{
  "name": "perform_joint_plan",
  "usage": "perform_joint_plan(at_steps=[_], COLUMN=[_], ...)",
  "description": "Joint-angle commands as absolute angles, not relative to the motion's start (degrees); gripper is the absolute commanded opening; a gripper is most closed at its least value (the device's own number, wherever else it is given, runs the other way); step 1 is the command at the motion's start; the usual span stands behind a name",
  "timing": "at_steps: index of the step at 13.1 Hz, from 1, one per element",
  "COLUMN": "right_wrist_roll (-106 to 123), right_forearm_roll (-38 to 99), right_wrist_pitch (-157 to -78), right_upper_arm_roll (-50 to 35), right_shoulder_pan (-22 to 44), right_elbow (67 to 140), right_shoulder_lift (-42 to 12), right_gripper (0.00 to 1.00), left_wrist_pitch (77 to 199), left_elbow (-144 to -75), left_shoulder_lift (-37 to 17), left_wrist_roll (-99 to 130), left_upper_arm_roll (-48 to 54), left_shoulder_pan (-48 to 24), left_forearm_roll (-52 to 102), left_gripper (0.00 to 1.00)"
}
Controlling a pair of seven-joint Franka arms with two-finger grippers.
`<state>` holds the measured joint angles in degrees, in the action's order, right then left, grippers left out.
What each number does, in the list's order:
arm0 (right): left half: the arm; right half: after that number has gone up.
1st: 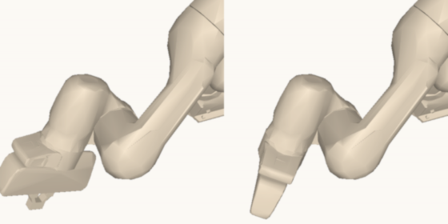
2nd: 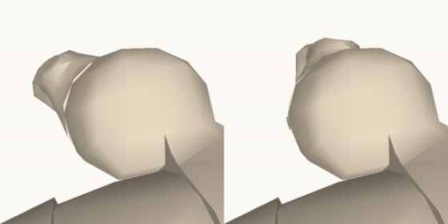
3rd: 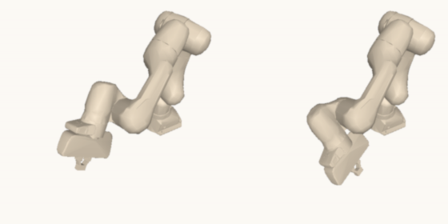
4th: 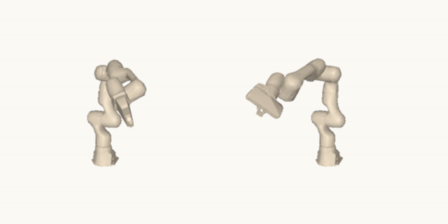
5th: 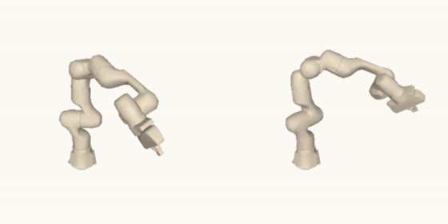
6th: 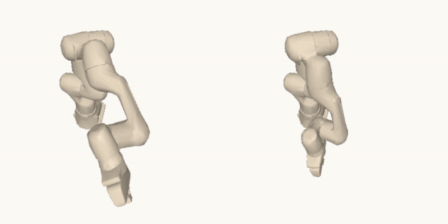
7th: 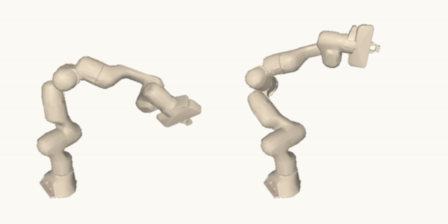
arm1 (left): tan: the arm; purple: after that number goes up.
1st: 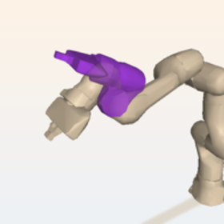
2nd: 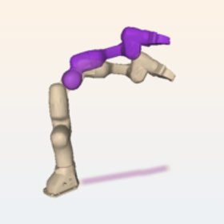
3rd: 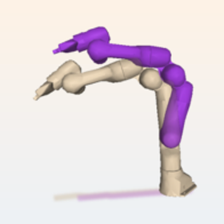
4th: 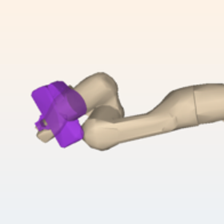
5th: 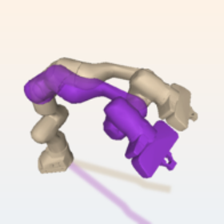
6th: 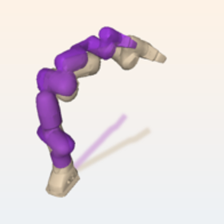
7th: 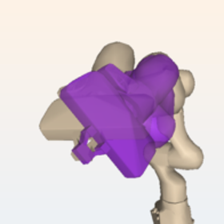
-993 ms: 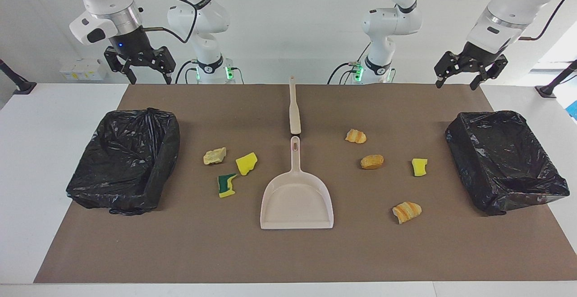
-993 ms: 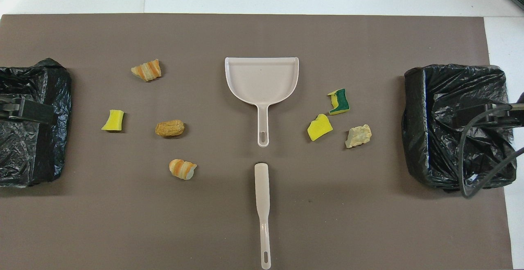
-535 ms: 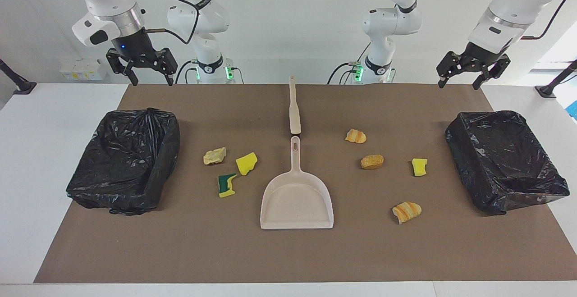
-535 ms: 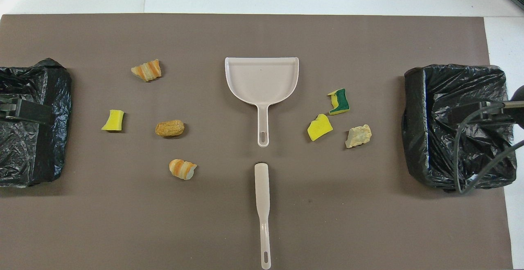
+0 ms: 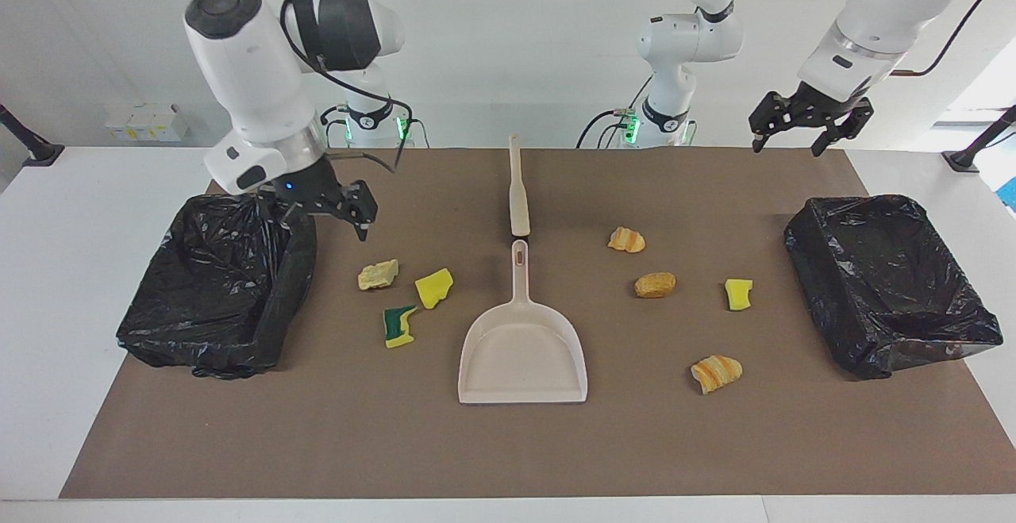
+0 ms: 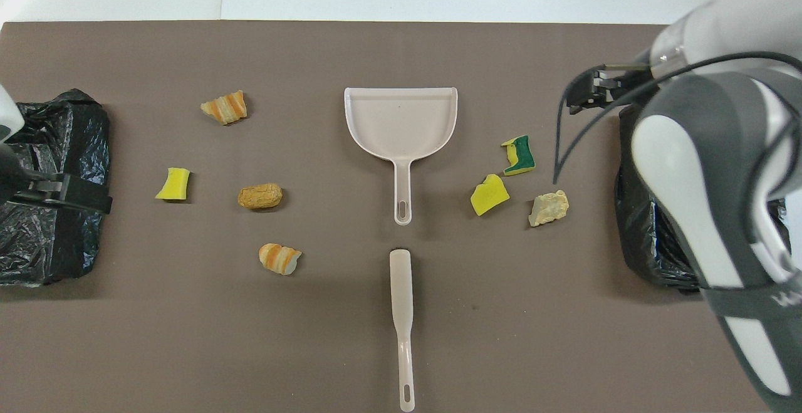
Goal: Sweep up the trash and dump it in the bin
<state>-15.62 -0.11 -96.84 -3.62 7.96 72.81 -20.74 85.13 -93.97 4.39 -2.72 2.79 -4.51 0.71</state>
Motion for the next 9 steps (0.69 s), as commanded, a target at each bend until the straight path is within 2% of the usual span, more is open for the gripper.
perform_joint_plan(at_steps=[1, 4, 7, 9], right_wrist_roll=[-24.92, -32.85, -37.68, -38.32], right_forearm_roll=[-1.41, -0.79, 3.75, 5.8], right_wrist_pitch=[-97.63, -99.75, -100.45, -105.88], right_upper_arm_roll=[-3.87, -4.31, -5.09, -5.1], right_shoulder_pan=[12.2, 18.87, 22.13, 24.6], right_elbow=[64.87, 65.3, 66.88, 71.25], right_shoulder_lift=[-28.9, -30.67, -32.77, -32.96], right_gripper=[1.0, 1.0, 1.0, 1.0], left_wrist_pitch=[89.72, 97.7, 110.87, 117.39], left_elbow=[-100.53, -108.43, -122.2, -128.21], left_shoulder_lift=[6.85, 7.91, 12.55, 14.41], left_wrist_roll=[-0.1, 6.32, 13.78, 16.77], left_upper_arm_roll=[2.37, 2.46, 2.46, 2.46], left_shoulder_pan=[-9.13, -15.18, -21.42, -24.16], left_forearm_roll=[0.09, 0.26, 0.44, 0.44], left_gripper=[1.0, 1.0, 1.0, 1.0])
